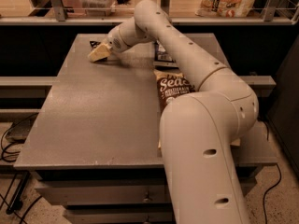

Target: Pick rxbar chocolate

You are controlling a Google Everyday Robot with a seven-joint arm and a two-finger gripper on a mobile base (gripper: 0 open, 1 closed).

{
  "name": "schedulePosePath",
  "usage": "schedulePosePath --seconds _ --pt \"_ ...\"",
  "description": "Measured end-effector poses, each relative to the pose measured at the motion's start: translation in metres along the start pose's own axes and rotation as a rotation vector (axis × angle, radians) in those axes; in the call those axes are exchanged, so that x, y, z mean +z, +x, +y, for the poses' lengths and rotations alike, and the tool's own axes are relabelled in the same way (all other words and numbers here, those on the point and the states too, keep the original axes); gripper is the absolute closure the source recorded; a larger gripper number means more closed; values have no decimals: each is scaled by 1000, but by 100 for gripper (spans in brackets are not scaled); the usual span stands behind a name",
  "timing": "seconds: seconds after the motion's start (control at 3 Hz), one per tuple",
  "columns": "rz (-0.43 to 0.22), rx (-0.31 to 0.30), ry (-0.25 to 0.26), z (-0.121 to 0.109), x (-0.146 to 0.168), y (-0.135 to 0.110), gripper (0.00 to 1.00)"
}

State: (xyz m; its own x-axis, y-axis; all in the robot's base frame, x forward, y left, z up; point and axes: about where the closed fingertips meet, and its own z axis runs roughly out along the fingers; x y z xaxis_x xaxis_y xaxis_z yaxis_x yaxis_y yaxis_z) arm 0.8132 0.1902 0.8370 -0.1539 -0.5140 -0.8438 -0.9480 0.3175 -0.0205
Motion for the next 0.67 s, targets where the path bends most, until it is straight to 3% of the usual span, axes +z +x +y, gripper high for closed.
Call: schedulePosePath --seconds 0.33,0.67 --pt "0 0 0 0 0 0 84" --pt "0 0 0 0 0 0 59"
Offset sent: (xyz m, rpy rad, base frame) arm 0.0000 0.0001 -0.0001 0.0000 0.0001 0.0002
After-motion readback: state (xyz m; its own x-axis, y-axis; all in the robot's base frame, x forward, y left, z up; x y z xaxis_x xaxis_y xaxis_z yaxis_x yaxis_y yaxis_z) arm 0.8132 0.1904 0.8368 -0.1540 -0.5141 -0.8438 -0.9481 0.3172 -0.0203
